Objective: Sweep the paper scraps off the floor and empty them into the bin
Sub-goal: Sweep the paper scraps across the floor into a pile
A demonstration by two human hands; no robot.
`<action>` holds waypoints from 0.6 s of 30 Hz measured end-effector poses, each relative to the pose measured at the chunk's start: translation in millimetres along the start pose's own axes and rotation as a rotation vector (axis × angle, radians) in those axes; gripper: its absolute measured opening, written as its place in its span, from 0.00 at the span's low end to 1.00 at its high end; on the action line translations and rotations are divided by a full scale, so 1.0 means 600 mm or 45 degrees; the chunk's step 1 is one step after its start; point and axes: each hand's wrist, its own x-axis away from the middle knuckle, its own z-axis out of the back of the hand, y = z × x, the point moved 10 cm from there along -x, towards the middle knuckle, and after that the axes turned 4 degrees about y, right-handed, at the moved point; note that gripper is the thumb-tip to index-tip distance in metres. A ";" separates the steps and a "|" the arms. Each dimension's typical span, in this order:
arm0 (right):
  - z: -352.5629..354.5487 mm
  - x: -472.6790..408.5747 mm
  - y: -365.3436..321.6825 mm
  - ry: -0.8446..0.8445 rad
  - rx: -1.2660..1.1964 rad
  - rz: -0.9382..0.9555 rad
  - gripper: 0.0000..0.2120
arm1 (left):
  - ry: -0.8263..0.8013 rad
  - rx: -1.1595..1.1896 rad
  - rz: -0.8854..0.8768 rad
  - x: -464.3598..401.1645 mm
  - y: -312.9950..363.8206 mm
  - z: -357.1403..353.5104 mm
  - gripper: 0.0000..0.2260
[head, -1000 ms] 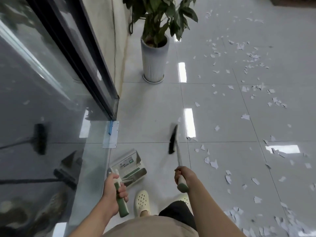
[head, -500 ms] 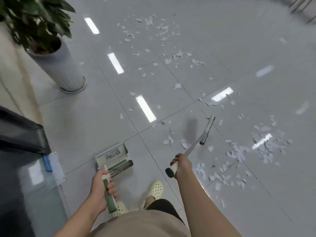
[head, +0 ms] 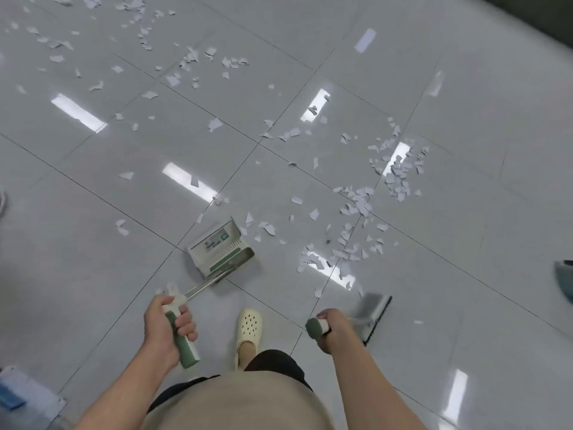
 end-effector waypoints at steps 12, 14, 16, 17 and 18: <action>-0.269 0.103 0.010 -0.766 0.094 -0.193 0.10 | 0.050 0.012 0.028 0.018 0.015 0.004 0.11; -0.293 0.112 -0.034 -0.863 -0.011 -0.265 0.15 | 0.041 0.005 0.053 0.017 0.020 0.006 0.11; -0.318 0.126 -0.071 -0.964 -0.063 -0.334 0.21 | 0.038 -0.010 0.060 0.015 0.030 0.010 0.11; -0.333 0.138 -0.084 -1.003 -0.054 -0.360 0.23 | 0.043 -0.023 0.056 0.013 0.038 0.013 0.11; -0.346 0.151 -0.097 -1.010 -0.024 -0.332 0.23 | 0.048 -0.038 0.054 0.012 0.047 0.015 0.11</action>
